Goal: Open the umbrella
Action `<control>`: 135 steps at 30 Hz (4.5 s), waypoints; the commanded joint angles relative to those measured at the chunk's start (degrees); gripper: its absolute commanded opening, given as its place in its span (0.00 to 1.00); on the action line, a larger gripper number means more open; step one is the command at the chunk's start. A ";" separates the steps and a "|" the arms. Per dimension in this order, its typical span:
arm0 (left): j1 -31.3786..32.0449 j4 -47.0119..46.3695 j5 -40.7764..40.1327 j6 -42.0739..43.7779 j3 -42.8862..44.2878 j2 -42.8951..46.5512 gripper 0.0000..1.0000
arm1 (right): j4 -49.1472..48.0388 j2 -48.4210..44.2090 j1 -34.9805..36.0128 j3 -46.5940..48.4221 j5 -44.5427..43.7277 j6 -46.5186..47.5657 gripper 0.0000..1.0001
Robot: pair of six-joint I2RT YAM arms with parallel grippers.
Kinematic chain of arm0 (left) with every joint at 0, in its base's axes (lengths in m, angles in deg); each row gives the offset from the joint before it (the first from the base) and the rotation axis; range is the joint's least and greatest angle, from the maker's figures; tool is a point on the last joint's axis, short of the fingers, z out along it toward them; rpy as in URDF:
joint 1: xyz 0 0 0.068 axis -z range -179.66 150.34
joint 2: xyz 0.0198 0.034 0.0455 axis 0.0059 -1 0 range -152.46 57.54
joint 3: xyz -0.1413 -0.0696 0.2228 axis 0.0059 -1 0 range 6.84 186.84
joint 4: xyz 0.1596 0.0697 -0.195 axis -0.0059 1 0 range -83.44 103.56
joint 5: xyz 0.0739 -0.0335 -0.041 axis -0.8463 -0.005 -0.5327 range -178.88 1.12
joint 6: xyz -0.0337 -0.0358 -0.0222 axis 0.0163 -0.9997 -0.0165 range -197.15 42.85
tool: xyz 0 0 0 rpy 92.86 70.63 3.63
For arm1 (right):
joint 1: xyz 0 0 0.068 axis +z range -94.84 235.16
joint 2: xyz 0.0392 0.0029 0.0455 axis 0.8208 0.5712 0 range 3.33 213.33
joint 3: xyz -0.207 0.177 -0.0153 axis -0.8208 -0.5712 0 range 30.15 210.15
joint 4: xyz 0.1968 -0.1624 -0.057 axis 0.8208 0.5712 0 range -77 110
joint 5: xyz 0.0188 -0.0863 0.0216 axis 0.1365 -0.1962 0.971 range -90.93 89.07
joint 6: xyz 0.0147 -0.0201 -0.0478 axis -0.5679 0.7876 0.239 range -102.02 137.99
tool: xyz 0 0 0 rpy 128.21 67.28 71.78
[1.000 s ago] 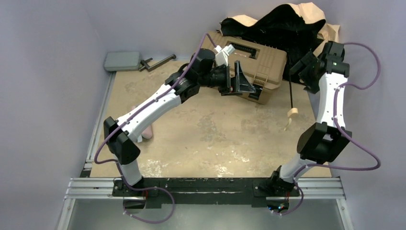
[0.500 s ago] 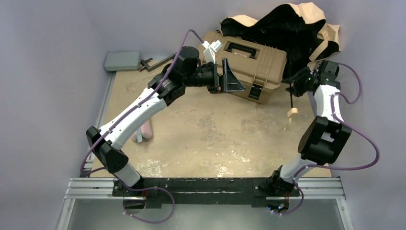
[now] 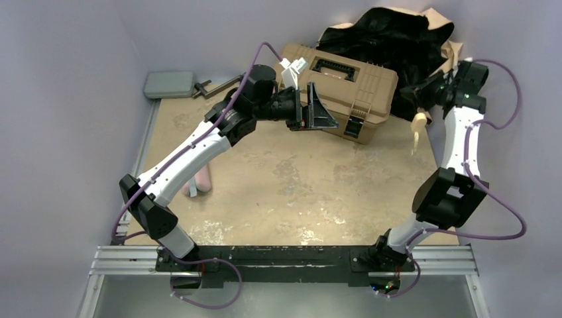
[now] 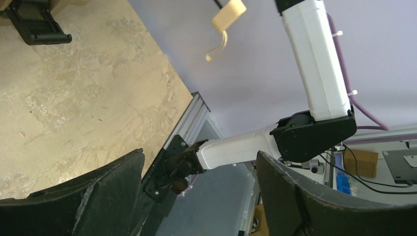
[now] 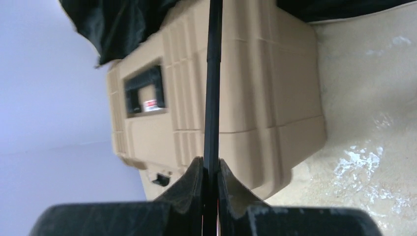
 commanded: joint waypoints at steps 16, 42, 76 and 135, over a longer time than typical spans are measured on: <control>-1.02 -12.04 -10.20 -7.62 6.49 0.31 0.83 | 4.78 -1.08 13.50 37.72 7.16 -6.13 0.00; -4.81 -0.95 -28.33 -8.60 24.27 -13.95 0.48 | 4.95 -12.37 44.68 18.17 -8.79 -4.49 0.00; -13.18 -7.70 -2.82 -30.65 7.83 6.48 0.00 | -18.04 0.05 42.78 28.37 -10.69 -18.81 0.67; -3.39 -23.40 -16.46 -40.61 -4.62 13.74 0.00 | -28.89 19.18 54.94 43.61 -26.75 -11.81 0.20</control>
